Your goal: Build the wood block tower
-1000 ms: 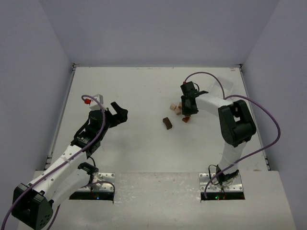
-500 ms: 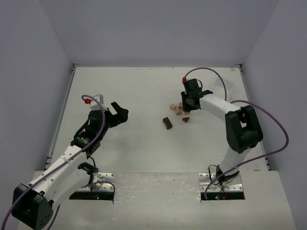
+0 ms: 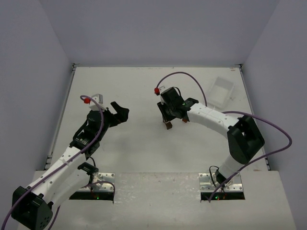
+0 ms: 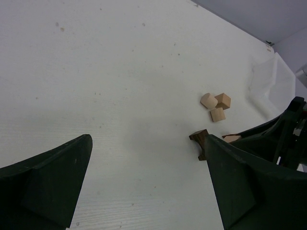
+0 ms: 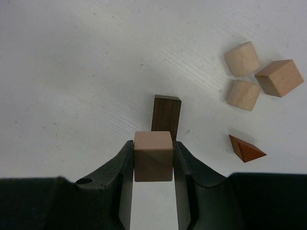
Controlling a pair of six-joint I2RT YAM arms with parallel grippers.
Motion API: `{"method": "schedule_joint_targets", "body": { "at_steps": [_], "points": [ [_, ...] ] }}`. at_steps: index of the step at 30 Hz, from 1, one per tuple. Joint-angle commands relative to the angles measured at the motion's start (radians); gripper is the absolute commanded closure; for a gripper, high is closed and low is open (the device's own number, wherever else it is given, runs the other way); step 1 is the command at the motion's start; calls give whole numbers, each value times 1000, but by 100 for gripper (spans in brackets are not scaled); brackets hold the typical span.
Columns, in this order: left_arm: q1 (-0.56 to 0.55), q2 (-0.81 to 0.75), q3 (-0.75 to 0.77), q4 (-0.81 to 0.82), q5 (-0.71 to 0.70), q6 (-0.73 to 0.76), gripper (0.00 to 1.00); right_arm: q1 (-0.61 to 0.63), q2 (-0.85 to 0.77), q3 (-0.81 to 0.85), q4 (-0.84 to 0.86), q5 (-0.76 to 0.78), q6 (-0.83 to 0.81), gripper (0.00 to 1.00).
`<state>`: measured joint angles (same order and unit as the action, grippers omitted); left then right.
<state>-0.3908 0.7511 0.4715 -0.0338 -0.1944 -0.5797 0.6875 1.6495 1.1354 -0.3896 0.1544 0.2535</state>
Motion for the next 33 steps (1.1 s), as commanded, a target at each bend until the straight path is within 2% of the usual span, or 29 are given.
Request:
{"method": "schedule_joint_targets", "body": {
  "at_steps": [1, 15, 33],
  "points": [
    [7, -27, -4, 37, 1, 7, 0, 15, 36, 70, -24, 29, 3, 78],
    [7, -21, -2, 37, -11, 6, 0, 20, 142, 118, -52, 79, 41, 77],
    [7, -22, -2, 37, -22, 4, 0, 18, 184, 119, -31, 94, 40, 73]
  ]
}}
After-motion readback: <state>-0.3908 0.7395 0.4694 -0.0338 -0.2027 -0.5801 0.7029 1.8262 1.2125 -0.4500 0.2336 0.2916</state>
